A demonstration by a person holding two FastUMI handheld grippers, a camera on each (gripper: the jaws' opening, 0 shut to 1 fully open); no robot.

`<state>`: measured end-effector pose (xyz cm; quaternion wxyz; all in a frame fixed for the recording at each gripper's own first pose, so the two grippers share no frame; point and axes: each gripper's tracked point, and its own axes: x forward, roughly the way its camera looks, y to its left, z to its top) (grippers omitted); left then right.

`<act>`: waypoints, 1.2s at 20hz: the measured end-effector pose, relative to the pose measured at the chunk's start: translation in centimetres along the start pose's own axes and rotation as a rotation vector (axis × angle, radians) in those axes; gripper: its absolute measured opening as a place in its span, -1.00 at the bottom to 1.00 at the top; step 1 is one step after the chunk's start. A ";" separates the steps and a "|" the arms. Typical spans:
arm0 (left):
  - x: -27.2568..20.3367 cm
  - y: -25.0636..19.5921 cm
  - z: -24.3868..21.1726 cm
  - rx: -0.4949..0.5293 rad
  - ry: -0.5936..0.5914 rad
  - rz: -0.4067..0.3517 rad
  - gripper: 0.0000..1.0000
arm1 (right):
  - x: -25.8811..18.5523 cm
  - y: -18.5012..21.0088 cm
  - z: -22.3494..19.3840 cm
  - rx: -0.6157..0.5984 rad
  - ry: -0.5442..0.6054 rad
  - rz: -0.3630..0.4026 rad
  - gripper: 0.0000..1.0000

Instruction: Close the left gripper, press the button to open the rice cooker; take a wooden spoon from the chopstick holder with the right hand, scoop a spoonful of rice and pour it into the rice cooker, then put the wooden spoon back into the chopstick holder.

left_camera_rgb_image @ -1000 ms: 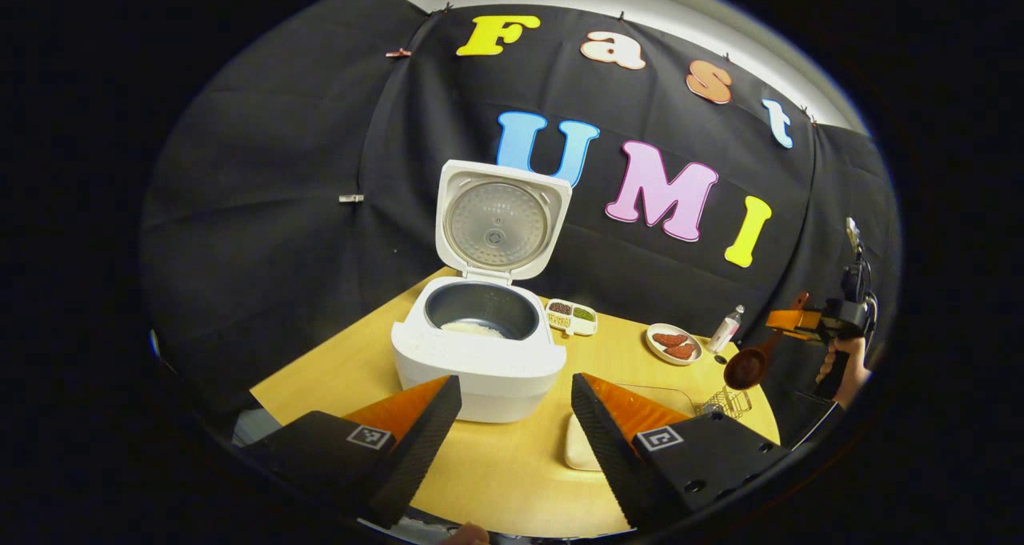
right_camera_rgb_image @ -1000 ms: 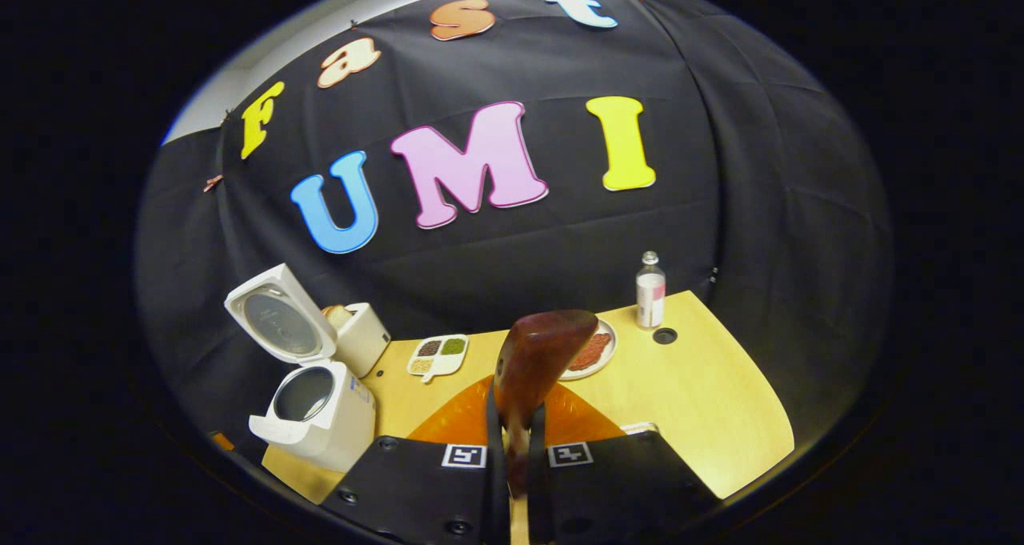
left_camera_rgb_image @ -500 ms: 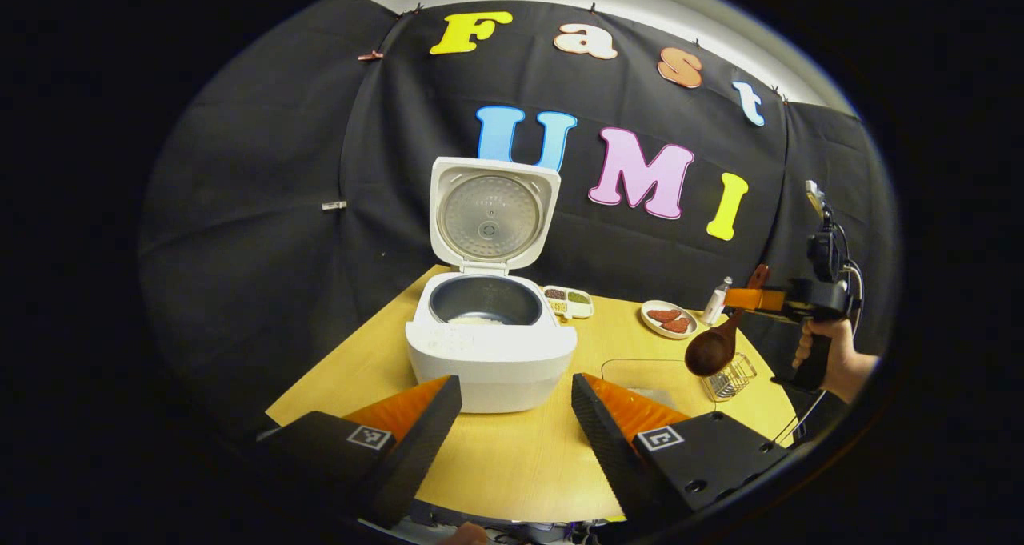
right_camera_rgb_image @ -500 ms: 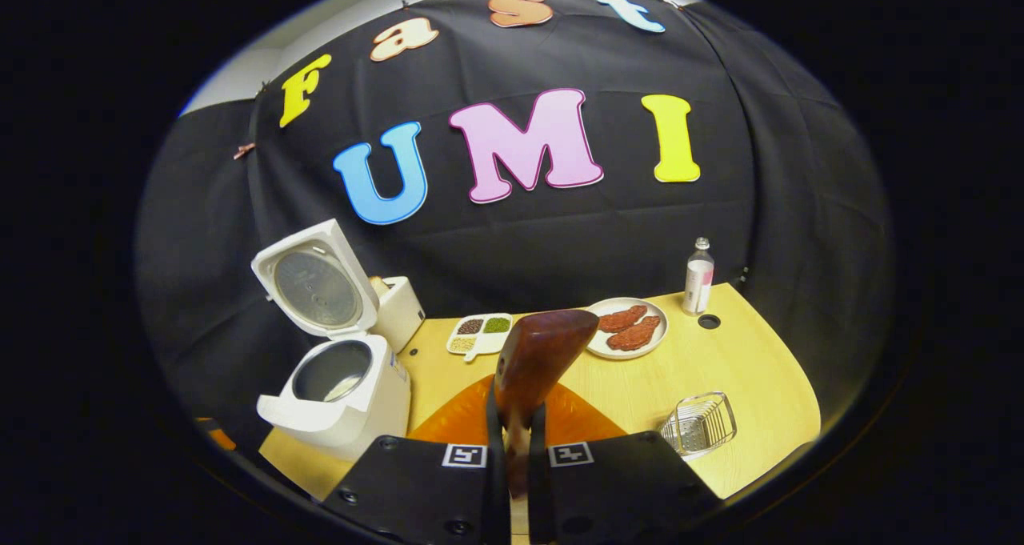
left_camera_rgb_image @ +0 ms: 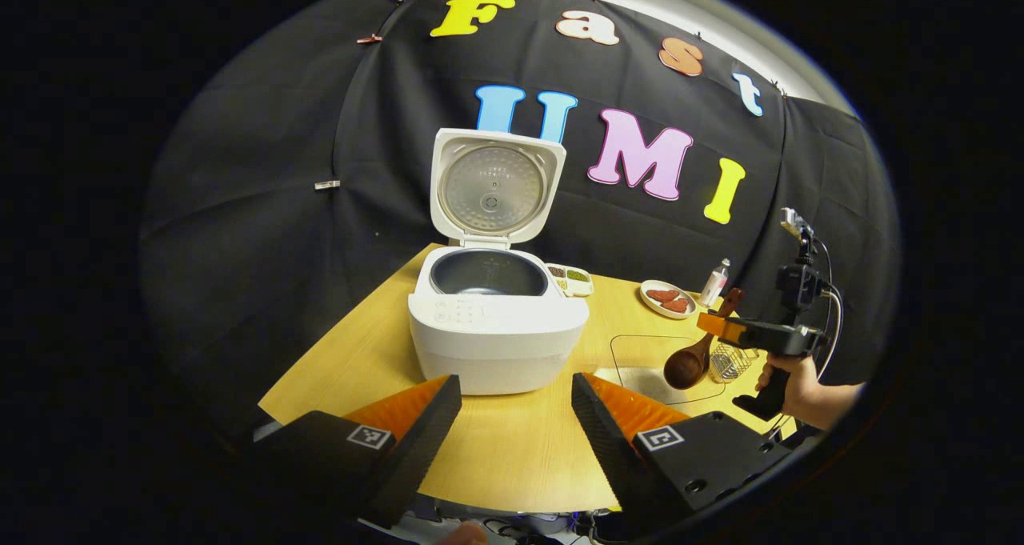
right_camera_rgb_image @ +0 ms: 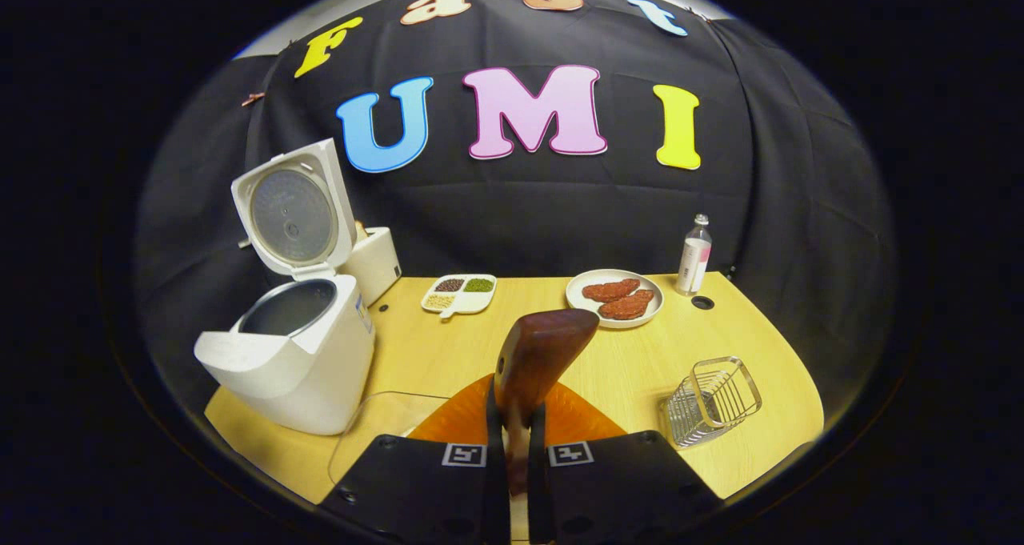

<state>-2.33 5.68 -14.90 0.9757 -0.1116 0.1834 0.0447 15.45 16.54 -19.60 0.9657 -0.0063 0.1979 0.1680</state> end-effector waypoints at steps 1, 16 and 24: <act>0.1 -0.1 0.0 0.001 -0.003 -0.007 0.91 | 0.2 -0.4 -0.6 -0.031 0.004 -0.020 -0.73; 0.6 1.2 -0.3 -0.021 0.011 0.003 0.91 | -1.7 8.4 -5.9 0.116 0.157 0.088 -0.73; 0.9 2.4 -0.4 -0.011 0.018 0.002 0.91 | -0.8 8.8 -6.1 0.377 0.217 0.061 -0.73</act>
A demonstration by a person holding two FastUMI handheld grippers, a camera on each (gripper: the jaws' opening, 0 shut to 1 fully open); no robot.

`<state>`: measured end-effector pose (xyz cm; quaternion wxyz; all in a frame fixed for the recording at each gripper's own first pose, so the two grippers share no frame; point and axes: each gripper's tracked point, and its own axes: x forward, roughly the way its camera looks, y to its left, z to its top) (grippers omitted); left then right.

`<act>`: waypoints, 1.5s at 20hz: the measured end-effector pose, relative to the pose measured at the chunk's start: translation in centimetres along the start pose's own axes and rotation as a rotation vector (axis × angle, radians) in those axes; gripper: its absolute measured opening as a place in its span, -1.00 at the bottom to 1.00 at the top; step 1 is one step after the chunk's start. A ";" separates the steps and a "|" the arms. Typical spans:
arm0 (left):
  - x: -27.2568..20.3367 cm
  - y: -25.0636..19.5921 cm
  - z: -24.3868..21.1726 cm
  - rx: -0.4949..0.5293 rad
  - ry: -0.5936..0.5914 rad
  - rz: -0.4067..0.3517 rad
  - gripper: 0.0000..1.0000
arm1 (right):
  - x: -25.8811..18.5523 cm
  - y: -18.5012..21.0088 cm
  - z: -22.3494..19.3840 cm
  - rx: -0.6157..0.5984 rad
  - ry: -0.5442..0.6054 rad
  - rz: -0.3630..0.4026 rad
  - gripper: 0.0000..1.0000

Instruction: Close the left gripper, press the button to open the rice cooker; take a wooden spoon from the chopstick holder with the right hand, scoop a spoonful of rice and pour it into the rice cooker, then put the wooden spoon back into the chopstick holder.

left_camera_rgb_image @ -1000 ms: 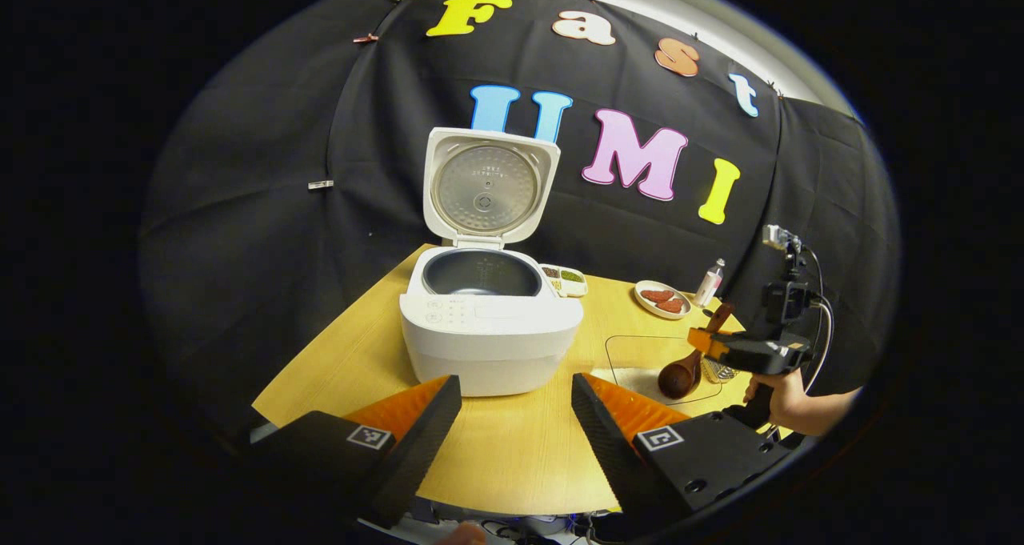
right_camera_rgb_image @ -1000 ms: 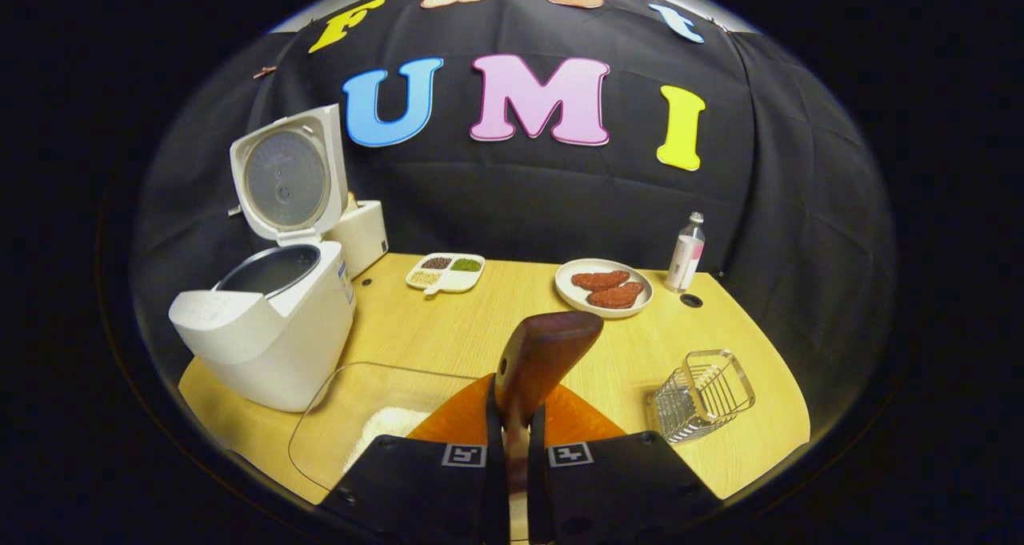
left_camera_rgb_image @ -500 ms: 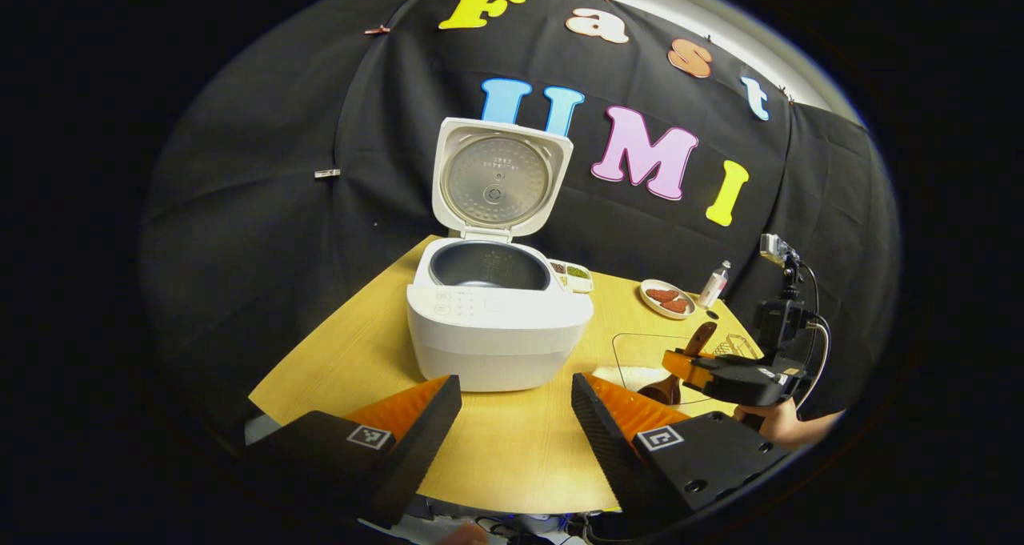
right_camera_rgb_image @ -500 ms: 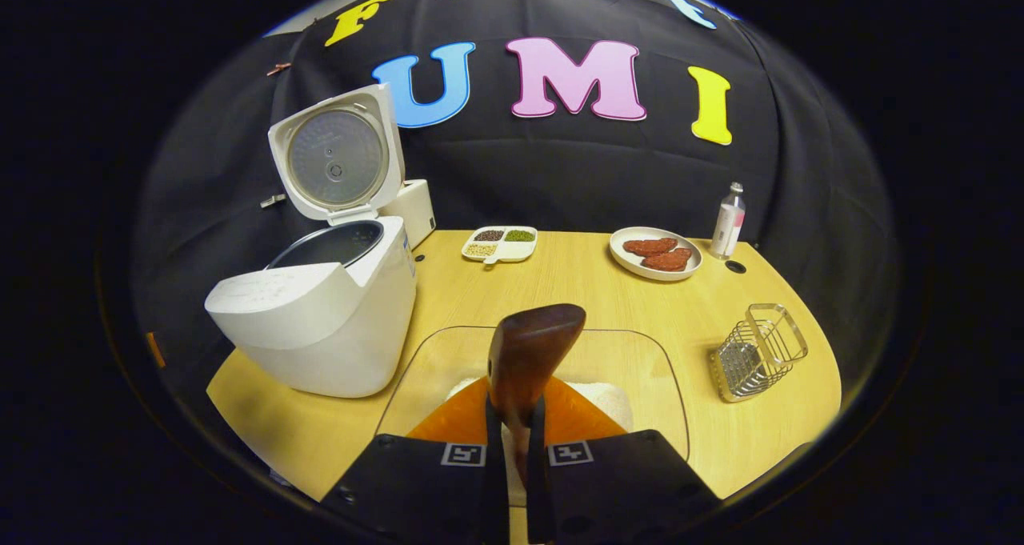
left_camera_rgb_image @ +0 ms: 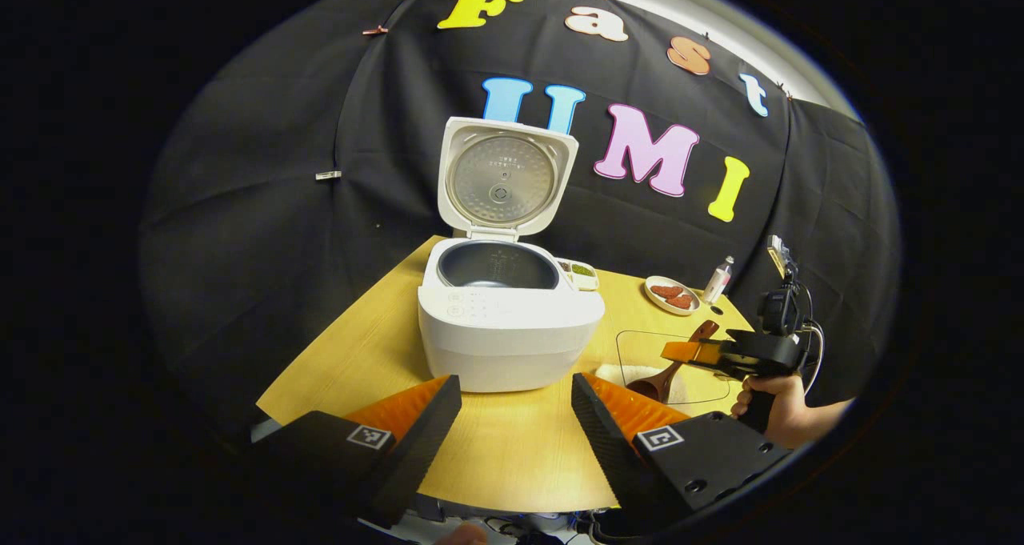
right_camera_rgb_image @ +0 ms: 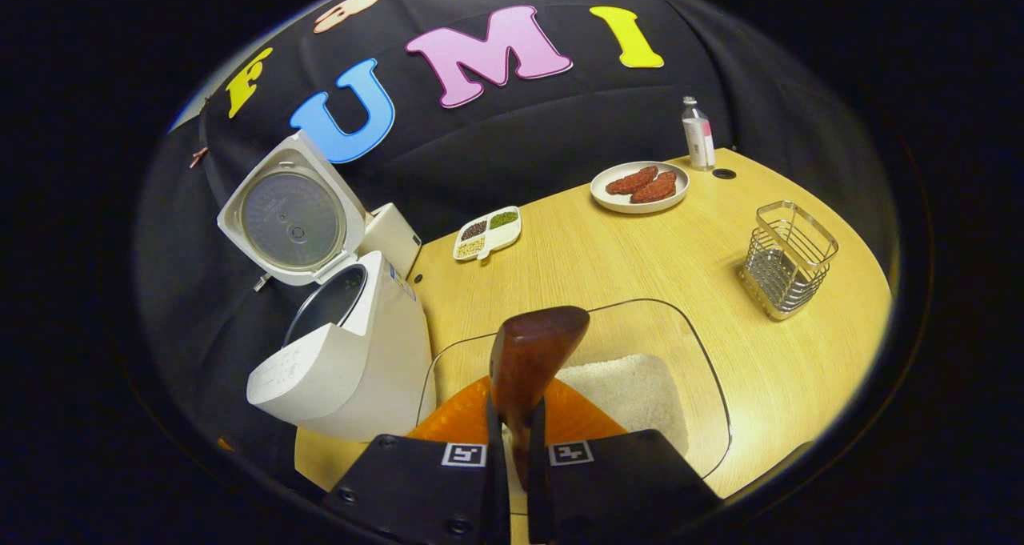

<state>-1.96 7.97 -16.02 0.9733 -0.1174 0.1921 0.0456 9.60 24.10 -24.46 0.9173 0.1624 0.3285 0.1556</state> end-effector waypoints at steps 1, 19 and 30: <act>0.2 0.1 0.0 -0.002 -0.001 0.000 0.91 | 0.1 0.2 0.0 -0.007 -0.005 -0.004 -0.73; 0.8 -0.8 1.3 0.009 -0.027 -0.009 0.91 | -1.3 -1.6 4.7 0.485 0.043 0.032 -0.74; -0.1 -1.2 1.8 0.001 -0.053 0.001 0.91 | -3.4 -1.8 12.6 0.708 -0.029 0.078 -0.74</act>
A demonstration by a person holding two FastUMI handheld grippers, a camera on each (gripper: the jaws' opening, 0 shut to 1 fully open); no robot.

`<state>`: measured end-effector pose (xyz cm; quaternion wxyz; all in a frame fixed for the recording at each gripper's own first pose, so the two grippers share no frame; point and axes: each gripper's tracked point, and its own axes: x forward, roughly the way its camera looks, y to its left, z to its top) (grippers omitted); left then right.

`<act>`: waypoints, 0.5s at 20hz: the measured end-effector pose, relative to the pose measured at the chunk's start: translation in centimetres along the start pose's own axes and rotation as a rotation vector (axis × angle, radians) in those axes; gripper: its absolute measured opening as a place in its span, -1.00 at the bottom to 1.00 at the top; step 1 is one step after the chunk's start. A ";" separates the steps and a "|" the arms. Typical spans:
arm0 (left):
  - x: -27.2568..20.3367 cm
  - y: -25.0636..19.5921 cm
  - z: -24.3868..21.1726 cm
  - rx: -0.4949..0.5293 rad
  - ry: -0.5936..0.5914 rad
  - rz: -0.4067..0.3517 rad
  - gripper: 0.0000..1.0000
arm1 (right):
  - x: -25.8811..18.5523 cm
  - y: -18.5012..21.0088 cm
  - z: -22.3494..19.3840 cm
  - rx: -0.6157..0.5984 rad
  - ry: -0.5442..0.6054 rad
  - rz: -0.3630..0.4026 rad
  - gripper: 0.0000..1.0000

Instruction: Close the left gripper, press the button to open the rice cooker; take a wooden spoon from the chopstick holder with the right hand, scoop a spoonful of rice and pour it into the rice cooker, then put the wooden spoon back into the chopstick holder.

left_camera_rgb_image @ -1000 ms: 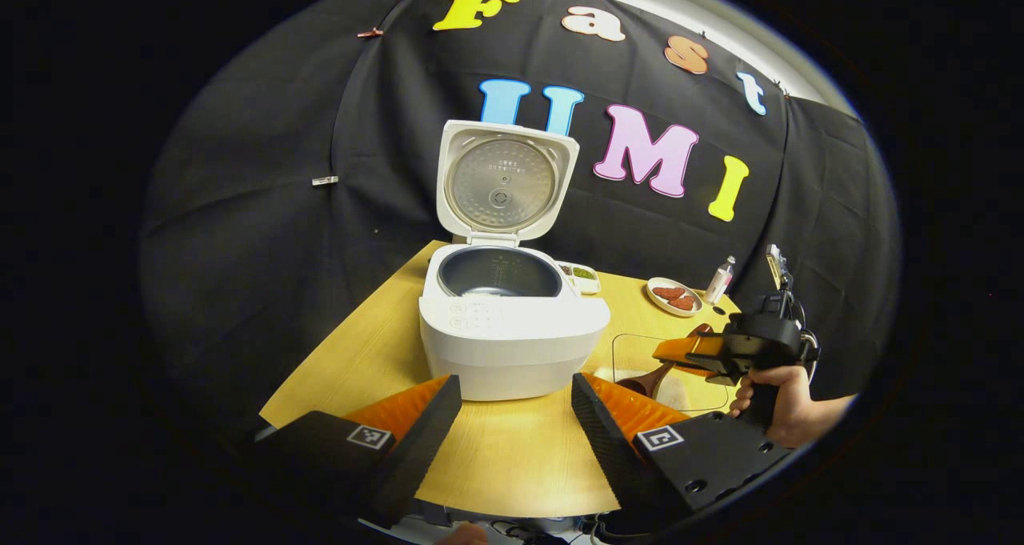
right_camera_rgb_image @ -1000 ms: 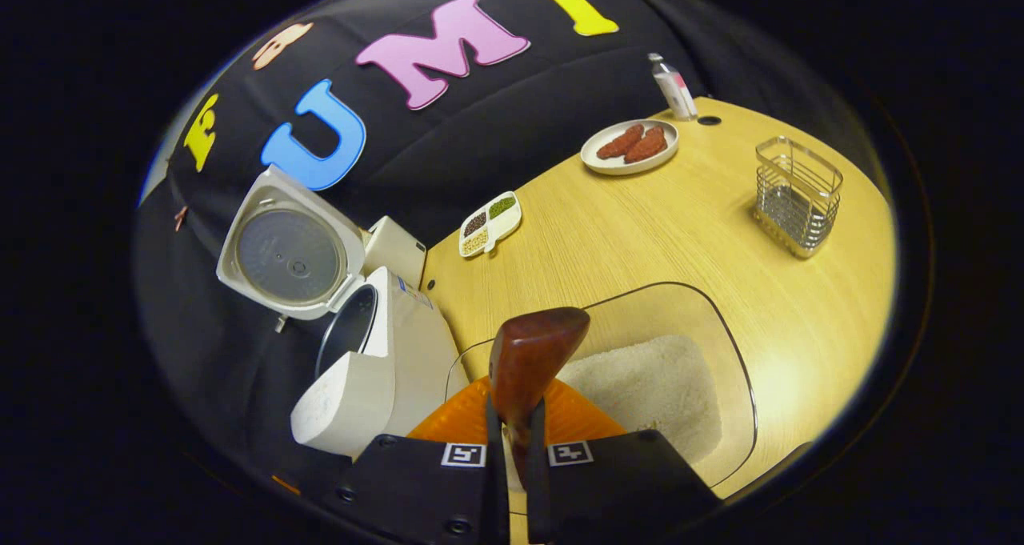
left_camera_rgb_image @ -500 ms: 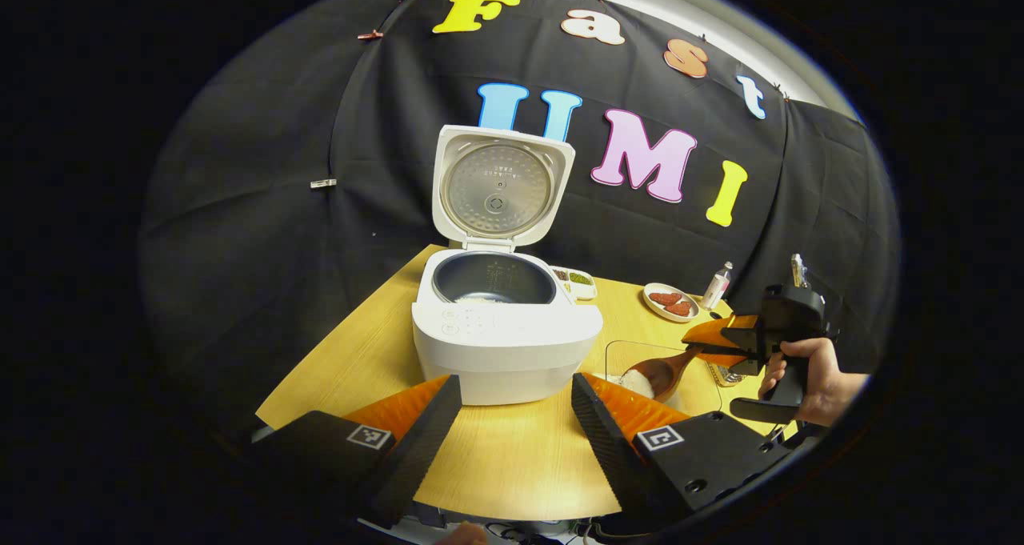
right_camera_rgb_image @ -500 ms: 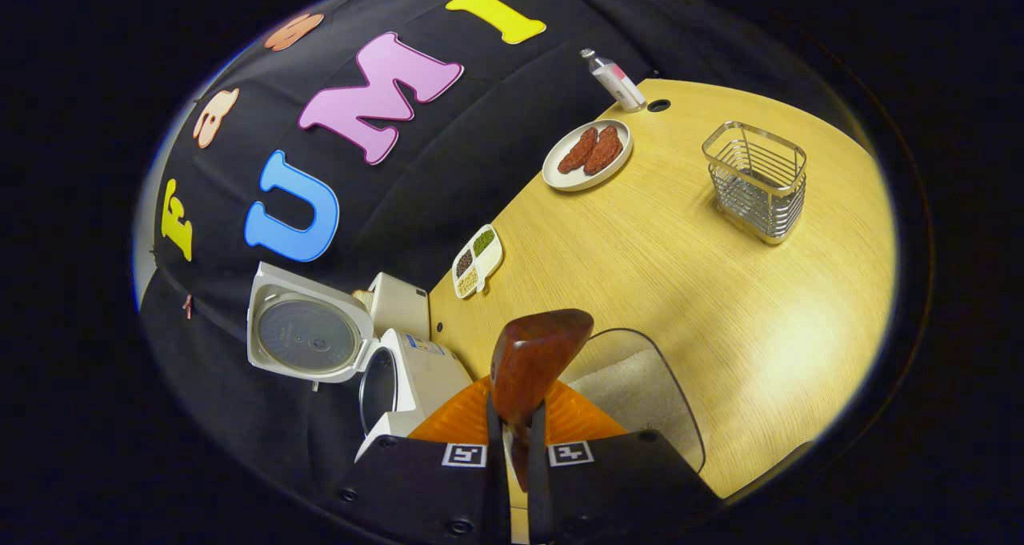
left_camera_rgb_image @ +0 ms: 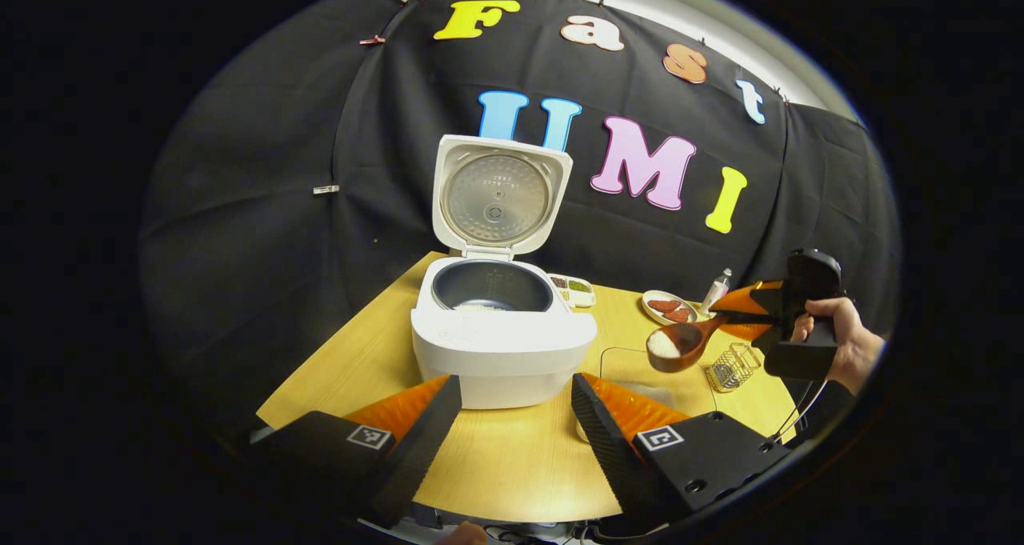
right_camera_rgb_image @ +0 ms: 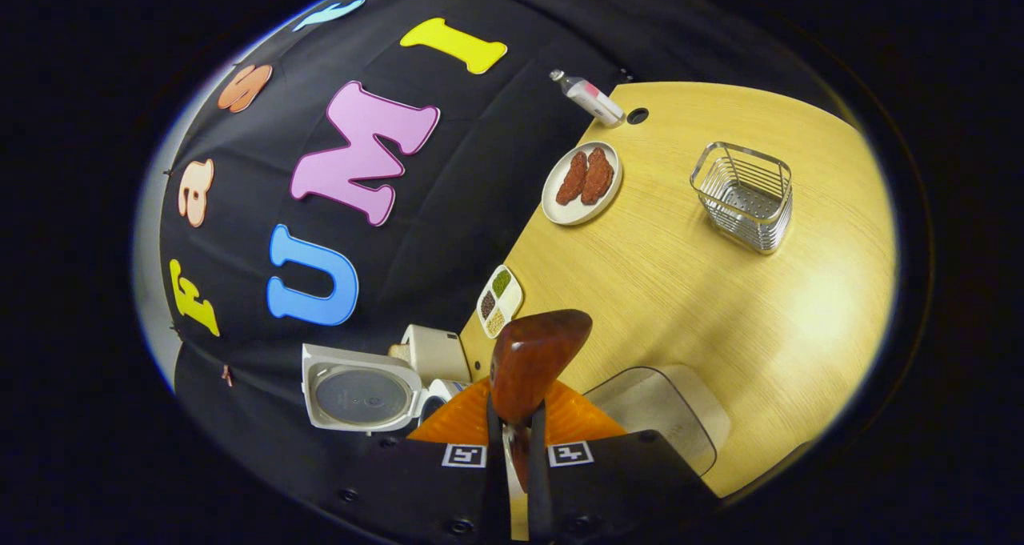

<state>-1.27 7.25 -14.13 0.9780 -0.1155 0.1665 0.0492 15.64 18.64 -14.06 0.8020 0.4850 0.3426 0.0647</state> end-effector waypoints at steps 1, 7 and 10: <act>-0.2 0.1 0.0 -0.001 0.000 0.001 0.91 | -0.1 0.9 0.0 0.017 0.002 0.014 -0.73; -0.6 1.5 -0.1 -0.006 0.000 0.017 0.91 | 1.0 7.3 0.3 0.085 0.006 0.098 -0.74; -0.5 2.5 0.1 -0.040 0.008 0.033 0.91 | 1.8 10.8 -0.4 0.081 0.013 0.138 -0.74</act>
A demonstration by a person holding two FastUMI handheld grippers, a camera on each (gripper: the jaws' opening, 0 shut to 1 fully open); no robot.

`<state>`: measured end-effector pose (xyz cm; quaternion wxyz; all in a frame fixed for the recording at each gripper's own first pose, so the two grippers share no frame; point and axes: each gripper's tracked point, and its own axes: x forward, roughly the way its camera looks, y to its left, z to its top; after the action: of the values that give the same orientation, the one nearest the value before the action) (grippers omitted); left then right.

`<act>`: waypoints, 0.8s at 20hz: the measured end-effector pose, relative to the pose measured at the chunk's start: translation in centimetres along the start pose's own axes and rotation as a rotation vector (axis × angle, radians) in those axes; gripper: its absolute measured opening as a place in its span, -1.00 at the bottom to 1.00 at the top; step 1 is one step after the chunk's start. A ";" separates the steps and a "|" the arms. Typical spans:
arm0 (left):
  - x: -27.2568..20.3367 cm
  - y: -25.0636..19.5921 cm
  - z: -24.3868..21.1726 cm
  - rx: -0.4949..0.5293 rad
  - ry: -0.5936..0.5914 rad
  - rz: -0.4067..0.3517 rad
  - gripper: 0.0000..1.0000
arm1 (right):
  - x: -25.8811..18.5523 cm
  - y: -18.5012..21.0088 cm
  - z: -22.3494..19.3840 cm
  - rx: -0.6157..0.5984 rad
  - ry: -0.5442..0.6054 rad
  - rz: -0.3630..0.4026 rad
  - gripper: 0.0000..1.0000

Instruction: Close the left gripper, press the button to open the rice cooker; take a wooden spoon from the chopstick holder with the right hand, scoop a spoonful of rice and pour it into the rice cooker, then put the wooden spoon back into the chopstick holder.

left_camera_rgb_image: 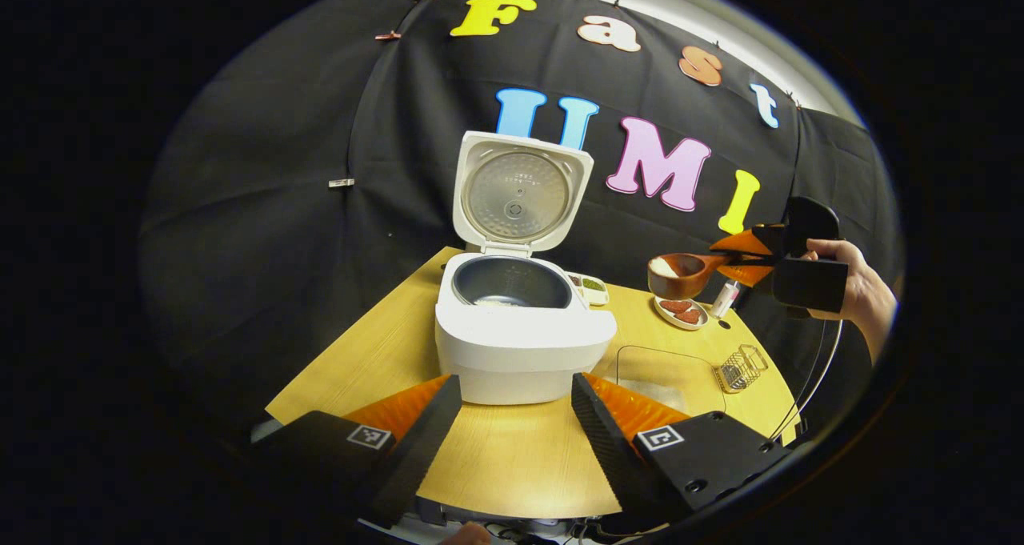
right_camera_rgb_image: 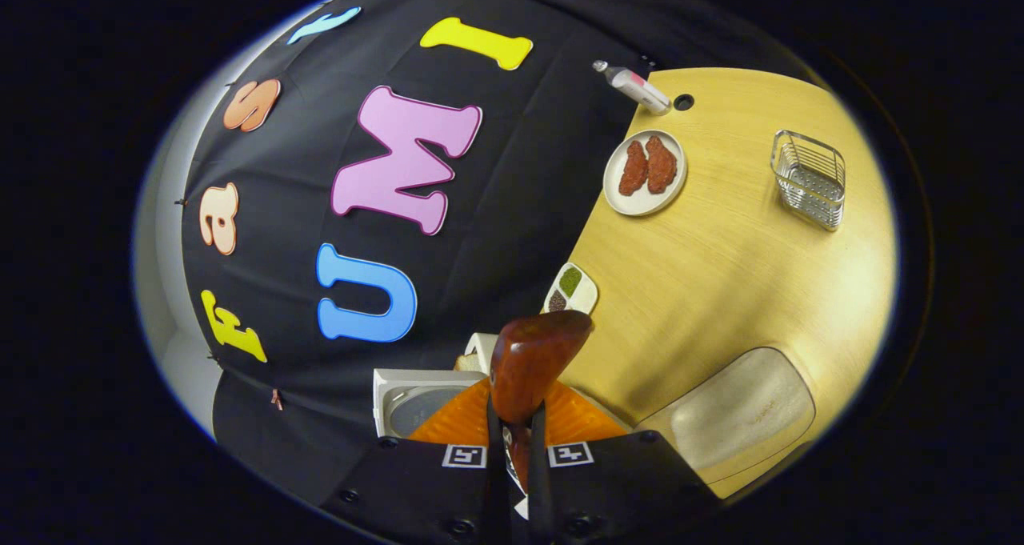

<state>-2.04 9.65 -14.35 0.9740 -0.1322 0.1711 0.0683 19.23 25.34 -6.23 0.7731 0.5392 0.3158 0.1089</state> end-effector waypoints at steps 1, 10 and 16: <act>-0.1 0.3 0.2 -0.006 -0.004 0.004 0.91 | 0.5 1.0 -0.4 -0.005 0.003 0.012 -0.74; -0.6 4.7 1.4 -0.005 -0.027 0.061 0.91 | 5.9 6.4 -5.6 -0.007 0.041 0.053 -0.74; -0.9 8.1 0.1 -0.108 0.000 0.124 0.91 | 9.6 6.7 -10.0 -0.099 0.036 0.039 -0.74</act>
<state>-4.31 17.35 -15.87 0.9593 -0.1736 0.1749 0.1376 21.79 40.54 -5.91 0.7908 0.5041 0.3134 0.1492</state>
